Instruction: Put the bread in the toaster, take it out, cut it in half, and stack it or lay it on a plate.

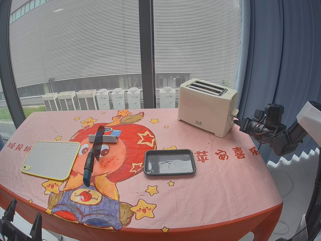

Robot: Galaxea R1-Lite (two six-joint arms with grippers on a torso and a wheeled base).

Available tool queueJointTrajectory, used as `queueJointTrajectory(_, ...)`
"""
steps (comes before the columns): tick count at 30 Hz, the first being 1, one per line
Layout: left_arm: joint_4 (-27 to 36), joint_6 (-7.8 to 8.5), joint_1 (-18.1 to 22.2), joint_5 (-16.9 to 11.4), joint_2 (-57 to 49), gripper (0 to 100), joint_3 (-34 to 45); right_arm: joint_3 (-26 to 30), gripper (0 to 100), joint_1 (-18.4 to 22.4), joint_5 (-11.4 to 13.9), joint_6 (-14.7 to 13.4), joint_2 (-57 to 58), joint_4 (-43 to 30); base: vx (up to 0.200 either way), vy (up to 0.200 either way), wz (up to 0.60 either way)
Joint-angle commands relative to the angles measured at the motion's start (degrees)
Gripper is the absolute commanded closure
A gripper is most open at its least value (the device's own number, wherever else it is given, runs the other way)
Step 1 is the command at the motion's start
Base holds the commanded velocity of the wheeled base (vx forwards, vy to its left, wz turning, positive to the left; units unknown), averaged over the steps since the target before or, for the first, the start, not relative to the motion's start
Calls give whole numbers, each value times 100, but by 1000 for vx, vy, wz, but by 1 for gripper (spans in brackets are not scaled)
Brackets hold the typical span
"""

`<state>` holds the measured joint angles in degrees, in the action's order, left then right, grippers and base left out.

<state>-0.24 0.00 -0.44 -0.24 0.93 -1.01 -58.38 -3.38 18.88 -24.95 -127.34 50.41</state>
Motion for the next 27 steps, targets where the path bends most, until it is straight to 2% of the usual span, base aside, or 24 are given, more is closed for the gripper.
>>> queueJointTrajectory(1, -2, 0, 0, -2, -93, 0, 101, -7, 100, -5, 1, -1, -19, -5, 0, 0, 0)
queueJointTrajectory(13, -2, 0, 0, -2, -93, 0, 101, -15, 100, -49, -25, -1, -36, -5, 0, 0, 0)
queueJointTrajectory(19, -2, 0, 0, -2, -93, 0, 101, -103, 100, -75, -218, 8, -168, 4, 0, 0, 0)
queueJointTrajectory(27, -2, 0, 0, 7, -93, 0, 101, -95, 100, -75, -218, 8, -186, 4, 0, 0, 0)
